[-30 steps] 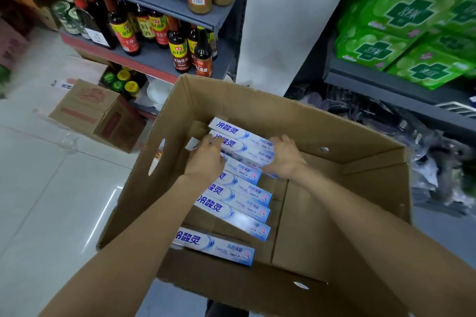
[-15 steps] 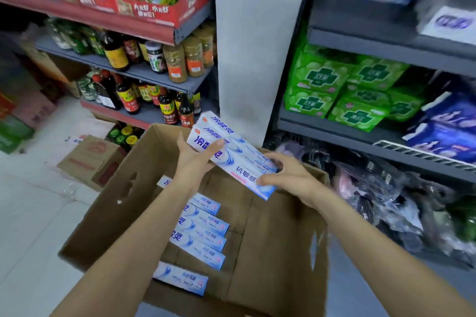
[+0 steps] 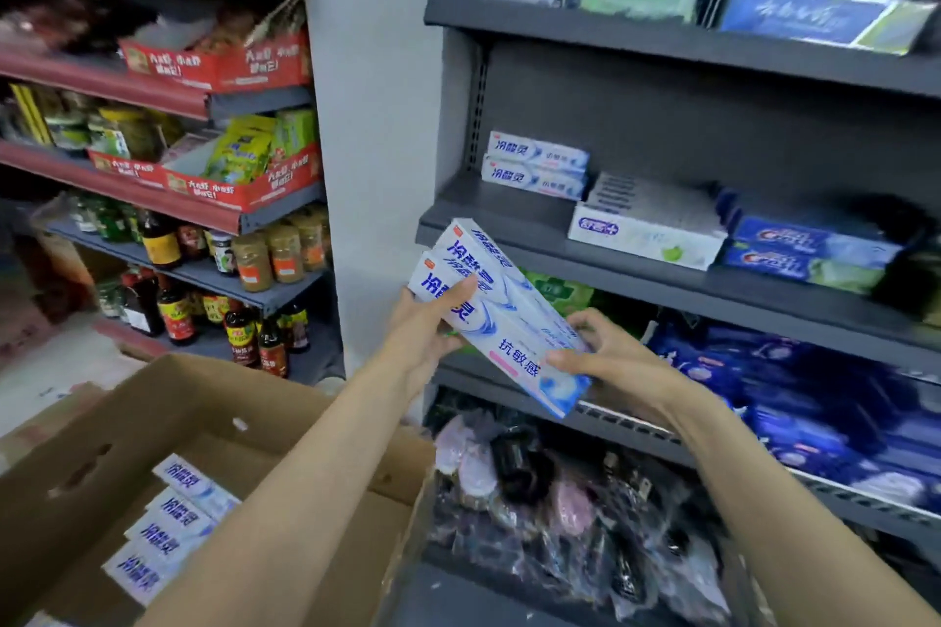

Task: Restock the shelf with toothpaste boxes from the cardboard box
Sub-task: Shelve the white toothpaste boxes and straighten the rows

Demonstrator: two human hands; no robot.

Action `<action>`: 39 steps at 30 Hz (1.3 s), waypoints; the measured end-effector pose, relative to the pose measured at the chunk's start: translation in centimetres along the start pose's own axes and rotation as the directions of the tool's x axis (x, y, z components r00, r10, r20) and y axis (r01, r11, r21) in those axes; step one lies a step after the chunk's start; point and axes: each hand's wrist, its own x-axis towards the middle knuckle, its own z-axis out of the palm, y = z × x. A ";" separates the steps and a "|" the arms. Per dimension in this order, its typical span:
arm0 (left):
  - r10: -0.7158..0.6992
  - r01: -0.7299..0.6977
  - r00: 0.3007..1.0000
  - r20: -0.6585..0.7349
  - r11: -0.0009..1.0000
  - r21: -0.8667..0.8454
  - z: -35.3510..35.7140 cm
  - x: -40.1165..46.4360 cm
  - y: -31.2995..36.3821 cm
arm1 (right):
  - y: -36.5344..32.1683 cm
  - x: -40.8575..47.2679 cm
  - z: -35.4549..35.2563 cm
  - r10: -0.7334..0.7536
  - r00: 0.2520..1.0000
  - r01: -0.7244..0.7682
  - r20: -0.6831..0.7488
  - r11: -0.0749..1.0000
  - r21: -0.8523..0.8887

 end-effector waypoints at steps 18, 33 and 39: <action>0.144 -0.150 0.988 -0.057 0.982 -0.117 8.4 17.0 4.3 | -4.9 13.2 -12.9 -0.008 0.940 0.098 -0.341 0.963 0.249; 0.092 -0.165 0.943 -0.321 0.964 -0.207 10.4 31.1 3.5 | -10.0 29.5 -17.8 -0.367 0.857 0.158 -0.363 0.856 -0.493; 0.118 -0.162 0.963 -0.241 0.972 -0.172 11.3 36.2 1.7 | -9.2 33.7 -18.1 -0.383 0.863 0.152 -0.329 0.818 -0.554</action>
